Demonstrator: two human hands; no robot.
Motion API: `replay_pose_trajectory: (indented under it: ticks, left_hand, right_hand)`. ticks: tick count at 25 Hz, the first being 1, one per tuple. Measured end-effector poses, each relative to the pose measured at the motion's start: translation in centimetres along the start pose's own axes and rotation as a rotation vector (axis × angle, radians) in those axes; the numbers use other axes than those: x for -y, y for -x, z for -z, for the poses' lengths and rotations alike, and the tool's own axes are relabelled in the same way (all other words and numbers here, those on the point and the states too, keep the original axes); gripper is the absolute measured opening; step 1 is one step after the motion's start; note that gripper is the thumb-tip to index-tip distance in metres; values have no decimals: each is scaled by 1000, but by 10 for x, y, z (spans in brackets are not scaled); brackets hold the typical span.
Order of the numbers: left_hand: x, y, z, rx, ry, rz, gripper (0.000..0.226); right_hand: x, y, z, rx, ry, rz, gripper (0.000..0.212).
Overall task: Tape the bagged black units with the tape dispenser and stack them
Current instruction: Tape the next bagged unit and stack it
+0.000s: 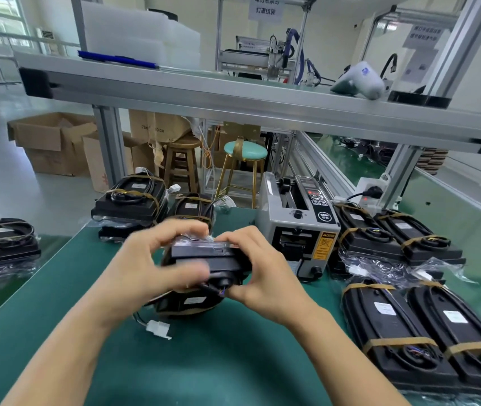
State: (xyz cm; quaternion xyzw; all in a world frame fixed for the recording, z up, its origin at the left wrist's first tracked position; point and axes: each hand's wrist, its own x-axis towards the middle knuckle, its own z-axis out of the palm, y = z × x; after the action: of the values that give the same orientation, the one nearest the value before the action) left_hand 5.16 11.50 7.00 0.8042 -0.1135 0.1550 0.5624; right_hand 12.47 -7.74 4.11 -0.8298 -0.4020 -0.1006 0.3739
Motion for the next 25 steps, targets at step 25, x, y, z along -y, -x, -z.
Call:
replay_pose_trajectory:
  ticks: [25]
  left_hand:
    - [12,24,-71,-319,-163,4,72]
  right_hand:
    - [-73,4,27,-738,-575,-1053,13]
